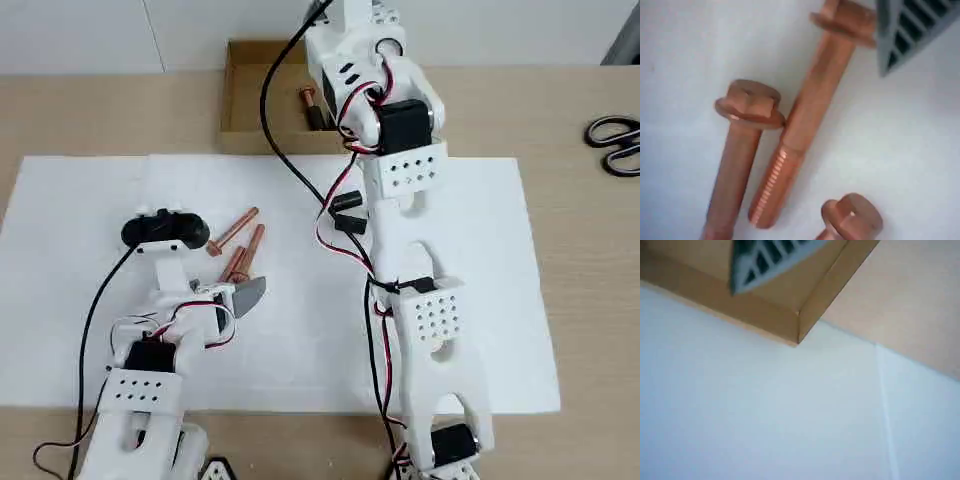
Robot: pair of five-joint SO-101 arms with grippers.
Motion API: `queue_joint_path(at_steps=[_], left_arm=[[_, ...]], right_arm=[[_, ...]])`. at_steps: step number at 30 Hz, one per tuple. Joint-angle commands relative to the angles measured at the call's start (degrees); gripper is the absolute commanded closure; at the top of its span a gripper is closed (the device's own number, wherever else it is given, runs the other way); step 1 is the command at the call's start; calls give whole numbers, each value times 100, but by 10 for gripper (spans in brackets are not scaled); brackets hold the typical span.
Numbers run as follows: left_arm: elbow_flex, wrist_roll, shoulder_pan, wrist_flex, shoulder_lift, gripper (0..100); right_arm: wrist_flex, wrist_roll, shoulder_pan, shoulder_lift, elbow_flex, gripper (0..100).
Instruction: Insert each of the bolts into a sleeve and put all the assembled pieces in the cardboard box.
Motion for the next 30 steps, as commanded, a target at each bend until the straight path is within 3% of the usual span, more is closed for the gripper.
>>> queue_joint_path(at_steps=[1, 17, 30], left_arm=[[-13, 9, -26, -132, -97, 644], [-13, 9, -26, -132, -97, 644], [-13, 9, -26, -132, -97, 644]], right_arm=[[409, 62, 57, -954, -229, 847], [1982, 62, 66, -2369, -229, 847], [2888, 18, 637, -2721, -229, 847]])
